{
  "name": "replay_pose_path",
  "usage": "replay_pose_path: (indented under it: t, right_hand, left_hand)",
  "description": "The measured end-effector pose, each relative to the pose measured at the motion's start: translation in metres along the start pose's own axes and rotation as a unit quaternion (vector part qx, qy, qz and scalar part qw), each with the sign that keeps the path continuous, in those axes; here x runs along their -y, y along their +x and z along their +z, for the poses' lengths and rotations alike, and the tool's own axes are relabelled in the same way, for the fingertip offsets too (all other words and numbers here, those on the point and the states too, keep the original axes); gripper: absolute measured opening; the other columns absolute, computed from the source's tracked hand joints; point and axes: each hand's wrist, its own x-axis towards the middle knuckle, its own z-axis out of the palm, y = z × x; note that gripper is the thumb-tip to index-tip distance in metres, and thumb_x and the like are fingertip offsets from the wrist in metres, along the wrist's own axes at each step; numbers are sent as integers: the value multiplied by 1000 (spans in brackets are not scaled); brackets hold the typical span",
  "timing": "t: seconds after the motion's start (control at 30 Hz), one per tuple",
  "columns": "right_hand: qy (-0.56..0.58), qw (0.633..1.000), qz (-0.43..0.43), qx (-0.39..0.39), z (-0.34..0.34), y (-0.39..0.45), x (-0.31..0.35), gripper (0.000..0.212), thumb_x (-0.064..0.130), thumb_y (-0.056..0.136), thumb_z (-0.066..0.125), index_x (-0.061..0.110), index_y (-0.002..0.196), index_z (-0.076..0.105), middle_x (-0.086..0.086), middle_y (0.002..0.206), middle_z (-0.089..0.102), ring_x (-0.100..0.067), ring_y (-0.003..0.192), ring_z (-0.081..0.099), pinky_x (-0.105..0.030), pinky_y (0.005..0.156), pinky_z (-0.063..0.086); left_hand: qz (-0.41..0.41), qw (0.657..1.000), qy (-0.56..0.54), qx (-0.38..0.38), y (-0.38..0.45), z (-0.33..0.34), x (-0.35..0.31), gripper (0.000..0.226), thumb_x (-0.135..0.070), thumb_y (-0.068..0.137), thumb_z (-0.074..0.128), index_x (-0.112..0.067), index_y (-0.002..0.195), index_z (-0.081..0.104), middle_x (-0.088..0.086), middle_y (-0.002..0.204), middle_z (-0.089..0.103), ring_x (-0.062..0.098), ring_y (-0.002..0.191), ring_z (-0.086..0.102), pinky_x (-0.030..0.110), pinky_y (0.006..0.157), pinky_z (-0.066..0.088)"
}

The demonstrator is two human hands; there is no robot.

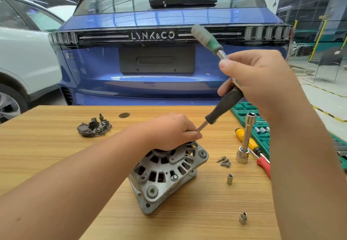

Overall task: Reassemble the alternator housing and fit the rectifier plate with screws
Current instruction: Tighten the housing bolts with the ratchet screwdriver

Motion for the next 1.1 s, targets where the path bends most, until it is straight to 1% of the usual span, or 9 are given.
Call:
replay_pose_path:
  t: [0.07,0.2,0.33,0.4,0.57,0.67,0.8,0.93,1.1]
  right_hand:
    - [152,986,67,11,5,5,-1,11,13,98,56,11,100,66,-1,60,69,-15,51,62,-34,59,54]
    - [486,838,240,58,15,10,-3,12,14,96,48,15,97,61,11,65,57,-7,55,56,-36,82,48]
    - [637,744,202,16,32,10,-1,9,10,75,55,15,82,56,7,72,59,-13,63,57,-34,88,39]
    - [652,746,135,14,46,6,-1,13,3,77,58,15,75,62,0,80,65,-18,71,60,-30,82,43]
    - [312,918,-222,-103,80,-9,-16,18,-5,88,62,11,89,70,-11,111,68,-20,102,65,-29,90,48]
    - [15,903,-399,-157,77,-6,-22,14,-9,90,61,-2,95,73,-17,112,65,-33,102,64,-35,91,50]
    - [-144,931,-323,-87,55,-3,-18,32,-10,86,55,-2,115,67,-13,107,64,-34,99,56,-45,86,46]
    - [-228,957,-176,-32,35,-3,-7,50,21,88,35,14,132,59,-6,120,57,-30,110,44,-47,92,39]
    - [-308,945,-111,3,30,-9,9,46,37,83,28,30,115,60,2,99,54,-25,98,44,-42,78,40]
  left_hand:
    - [-1,1000,7,-1,0,0,-1,48,-51,104,47,-16,72,56,-8,59,43,8,47,37,22,46,29]
    - [-10,1000,1,-3,-1,0,-2,46,-50,105,46,-19,72,53,-5,63,47,11,54,40,29,53,32]
    - [-24,999,-25,-16,-2,1,-2,39,-48,105,47,-20,85,65,-2,75,61,13,62,50,31,56,36]
    - [-33,999,-33,-24,-2,1,-2,35,-47,105,47,-22,92,69,-1,82,66,13,66,55,30,57,38]
    - [-35,998,-49,-15,-5,0,-4,30,-41,105,51,-23,86,65,1,85,66,17,75,60,31,61,42]
    - [-32,995,-95,-6,-8,-2,-7,28,-34,105,54,-9,98,65,11,96,66,31,91,64,46,83,54]
    - [-70,997,-40,-18,-1,-3,-10,36,-40,107,47,-17,82,59,3,80,61,21,73,60,37,66,51]
    - [-94,995,-30,-24,8,-3,-8,43,-40,106,49,-15,70,51,0,67,49,17,58,43,32,53,31]
    - [-82,995,-37,-28,8,-1,-6,47,-40,105,50,-16,66,45,-1,61,41,18,55,37,32,53,28]
